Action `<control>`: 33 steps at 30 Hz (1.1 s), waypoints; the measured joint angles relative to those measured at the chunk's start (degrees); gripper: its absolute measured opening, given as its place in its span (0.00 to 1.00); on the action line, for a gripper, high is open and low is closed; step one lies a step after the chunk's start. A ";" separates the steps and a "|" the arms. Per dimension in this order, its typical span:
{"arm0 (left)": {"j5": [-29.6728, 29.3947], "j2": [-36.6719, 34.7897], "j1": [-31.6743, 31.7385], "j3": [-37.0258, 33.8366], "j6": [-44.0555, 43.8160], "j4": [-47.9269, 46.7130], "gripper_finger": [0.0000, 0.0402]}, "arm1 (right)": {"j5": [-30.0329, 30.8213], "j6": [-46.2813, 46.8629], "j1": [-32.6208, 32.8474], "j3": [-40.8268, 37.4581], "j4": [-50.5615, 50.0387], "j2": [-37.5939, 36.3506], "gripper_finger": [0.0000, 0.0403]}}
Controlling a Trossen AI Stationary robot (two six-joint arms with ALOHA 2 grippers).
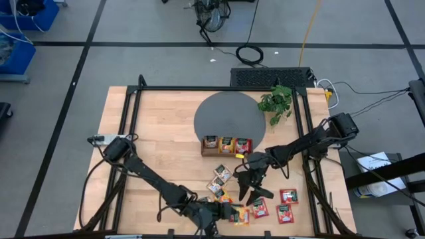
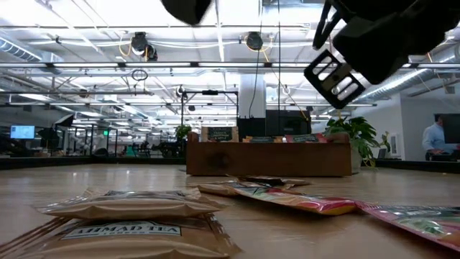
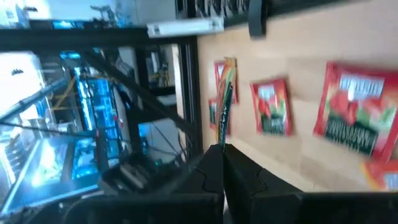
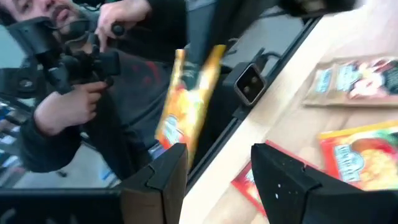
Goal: Pick & Place Tea
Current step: Put the yellow tea bag into the middle wooden organizer
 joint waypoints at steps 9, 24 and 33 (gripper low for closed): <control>0.38 0.00 3.54 0.00 -0.36 -3.78 0.02 | -4.10 2.26 0.66 0.00 2.24 2.67 0.40; -0.22 -0.02 3.88 0.00 -1.12 -4.17 0.02 | 2.93 -2.55 0.83 0.00 1.28 2.66 0.02; -10.62 -0.02 1.22 0.00 -3.13 -3.37 0.08 | 5.66 -3.60 0.96 0.00 -0.87 2.62 0.01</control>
